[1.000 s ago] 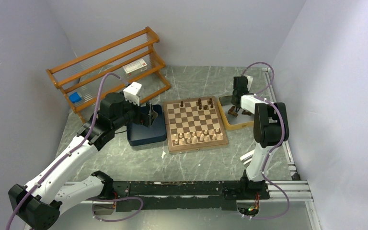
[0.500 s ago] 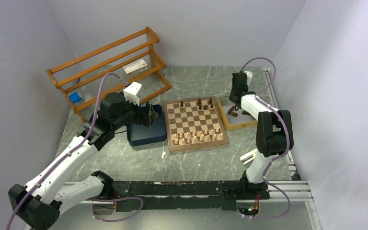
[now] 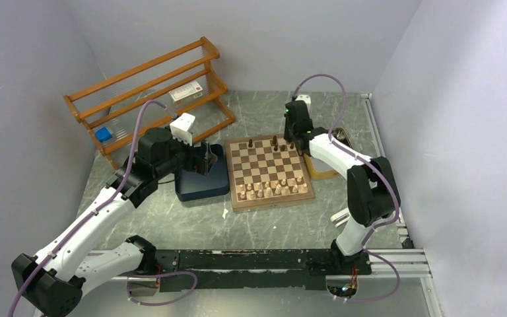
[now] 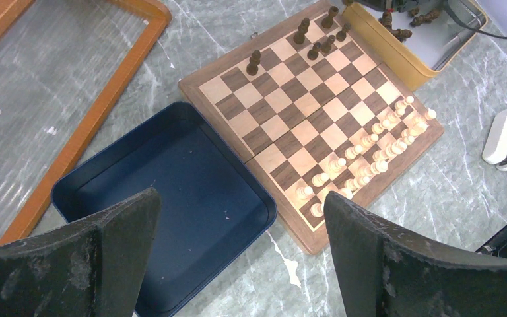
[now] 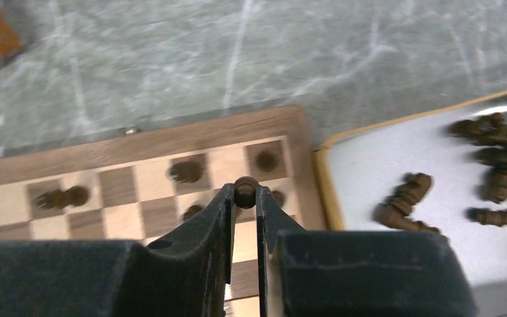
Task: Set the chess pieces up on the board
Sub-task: Place the chess piece on the chessboard.
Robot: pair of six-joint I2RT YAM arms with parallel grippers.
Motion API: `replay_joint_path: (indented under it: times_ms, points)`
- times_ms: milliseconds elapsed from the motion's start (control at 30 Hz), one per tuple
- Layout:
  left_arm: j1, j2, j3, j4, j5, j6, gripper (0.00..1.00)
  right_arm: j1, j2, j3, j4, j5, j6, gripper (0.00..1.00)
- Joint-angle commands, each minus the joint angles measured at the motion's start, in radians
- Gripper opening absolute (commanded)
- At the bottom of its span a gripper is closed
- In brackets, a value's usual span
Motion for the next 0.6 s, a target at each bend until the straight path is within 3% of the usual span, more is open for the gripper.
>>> replay_joint_path:
  times_ms: [0,233,567]
  points:
    - [-0.008,-0.002,-0.007,0.027,0.026,0.009,0.98,0.083,-0.041,0.038,0.012,-0.009,0.014,0.15]
    - [-0.008,-0.005,-0.007,0.026,0.023,0.009,0.98,0.176,-0.027,0.042,0.016,-0.011,0.024,0.16]
    - [-0.008,-0.009,-0.008,0.025,0.019,0.009,0.98,0.216,0.028,0.033,0.021,-0.003,0.041,0.16]
